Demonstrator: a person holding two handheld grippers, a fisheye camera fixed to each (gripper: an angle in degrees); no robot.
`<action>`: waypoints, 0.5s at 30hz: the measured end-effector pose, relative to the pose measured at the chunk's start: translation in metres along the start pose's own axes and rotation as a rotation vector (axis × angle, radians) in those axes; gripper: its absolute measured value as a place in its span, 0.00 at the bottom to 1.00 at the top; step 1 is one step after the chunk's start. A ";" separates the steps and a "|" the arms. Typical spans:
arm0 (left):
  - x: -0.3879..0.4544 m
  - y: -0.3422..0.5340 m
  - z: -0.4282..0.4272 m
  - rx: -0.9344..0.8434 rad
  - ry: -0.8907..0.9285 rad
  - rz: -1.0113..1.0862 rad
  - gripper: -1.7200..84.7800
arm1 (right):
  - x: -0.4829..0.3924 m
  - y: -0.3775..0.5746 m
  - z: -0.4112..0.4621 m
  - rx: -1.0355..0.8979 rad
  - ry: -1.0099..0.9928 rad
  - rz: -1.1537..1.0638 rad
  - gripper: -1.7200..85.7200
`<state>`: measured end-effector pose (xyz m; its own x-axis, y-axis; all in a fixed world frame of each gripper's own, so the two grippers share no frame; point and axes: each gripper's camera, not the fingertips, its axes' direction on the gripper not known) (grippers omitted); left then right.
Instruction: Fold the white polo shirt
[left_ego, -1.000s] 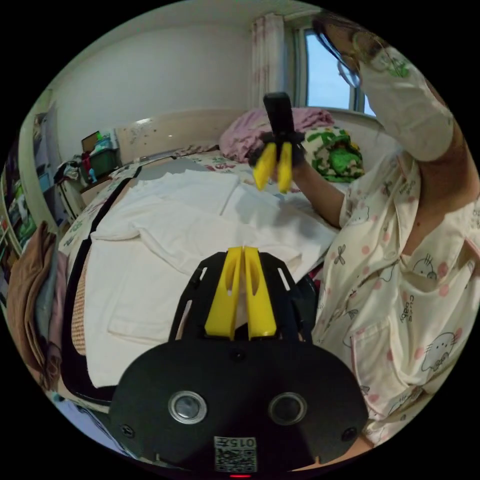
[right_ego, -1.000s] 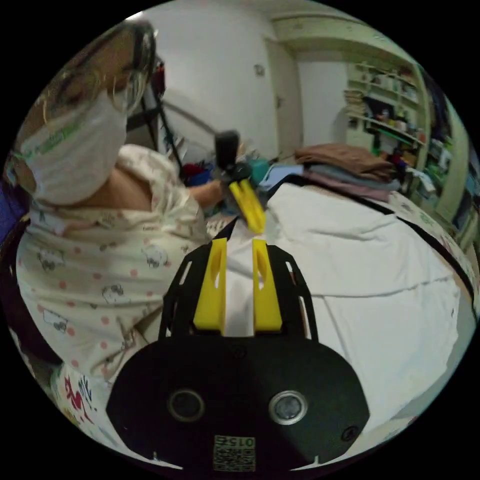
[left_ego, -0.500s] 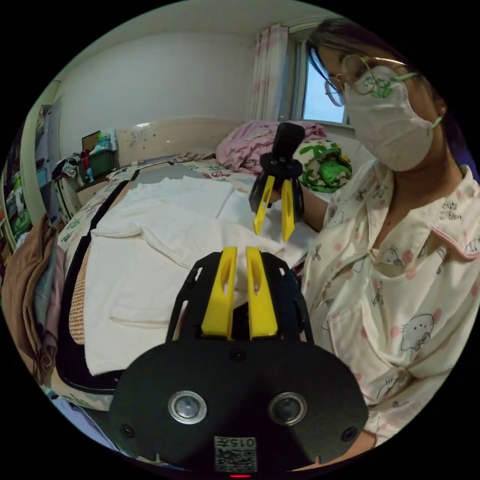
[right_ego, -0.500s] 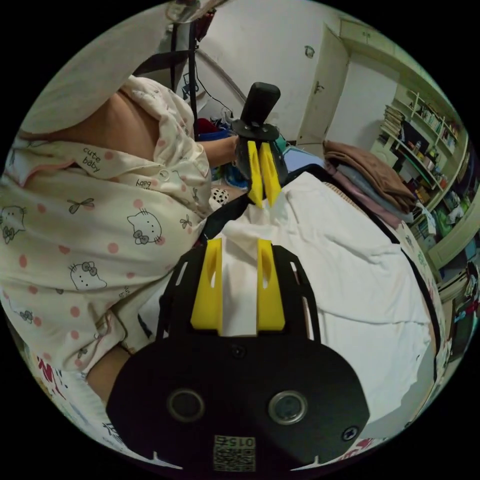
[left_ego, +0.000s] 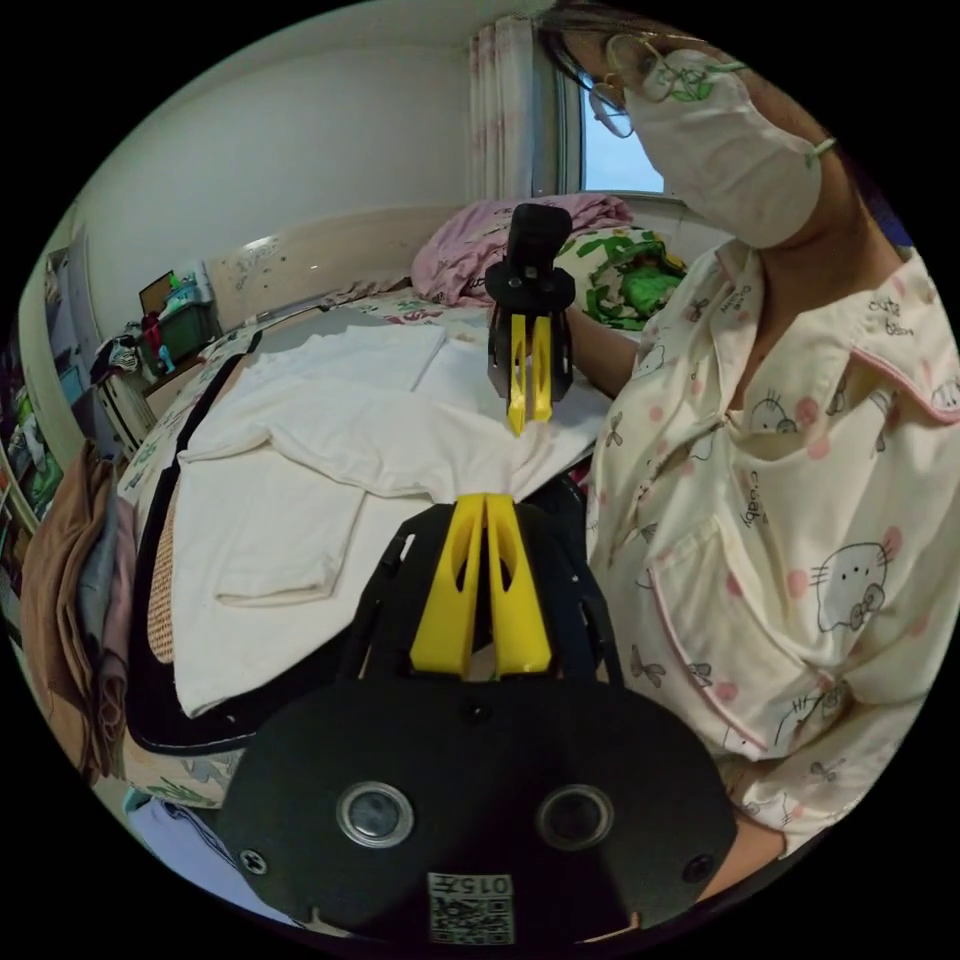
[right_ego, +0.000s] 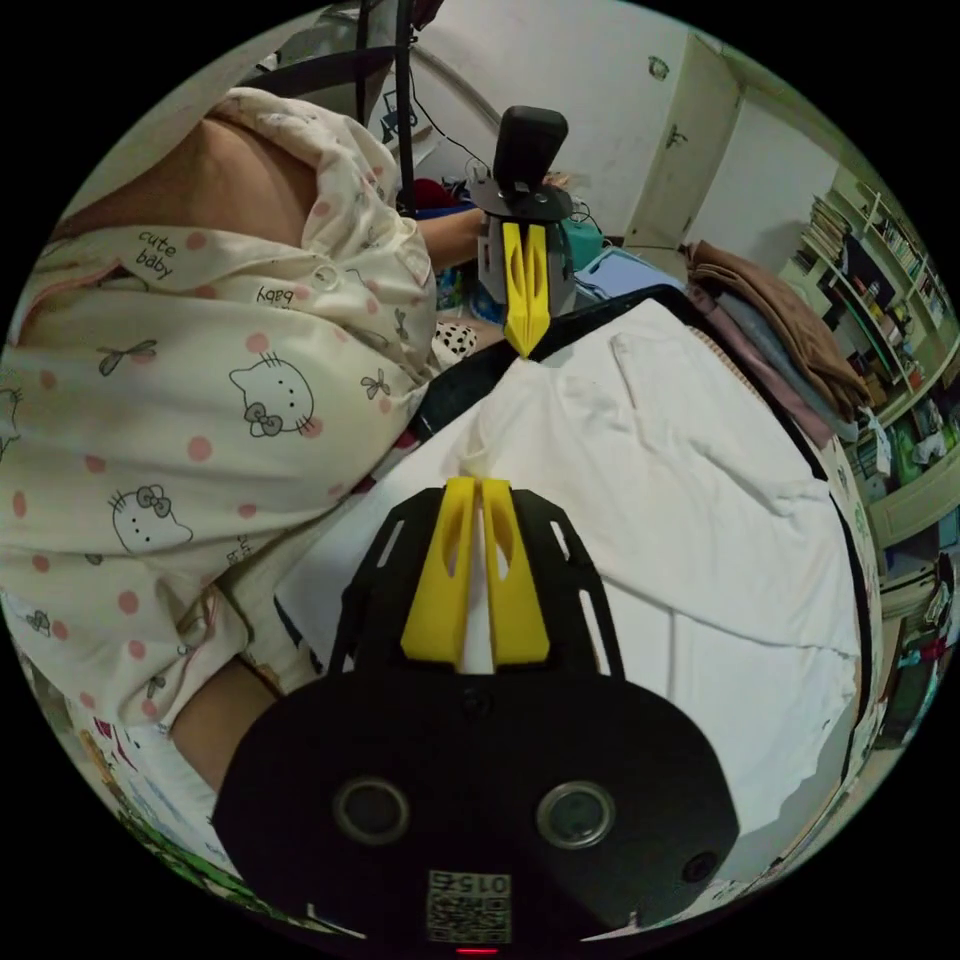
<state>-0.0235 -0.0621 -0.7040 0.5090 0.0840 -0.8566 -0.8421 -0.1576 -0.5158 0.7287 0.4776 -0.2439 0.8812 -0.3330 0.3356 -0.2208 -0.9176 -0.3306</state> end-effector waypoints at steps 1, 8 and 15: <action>0.005 0.004 0.000 0.010 0.010 -0.004 0.02 | 0.000 0.000 -0.001 0.004 0.001 -0.002 0.02; 0.053 -0.007 0.000 0.146 -0.077 -0.003 0.09 | 0.019 0.006 -0.017 0.119 0.095 0.091 0.01; 0.083 -0.085 0.070 0.080 -0.056 -0.025 0.14 | 0.037 0.022 -0.050 0.359 0.252 0.269 0.01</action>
<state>0.0780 0.0275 -0.7320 0.5210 0.1420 -0.8417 -0.8420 -0.0763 -0.5341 0.7354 0.4349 -0.1951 0.6751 -0.6293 0.3850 -0.2290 -0.6748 -0.7016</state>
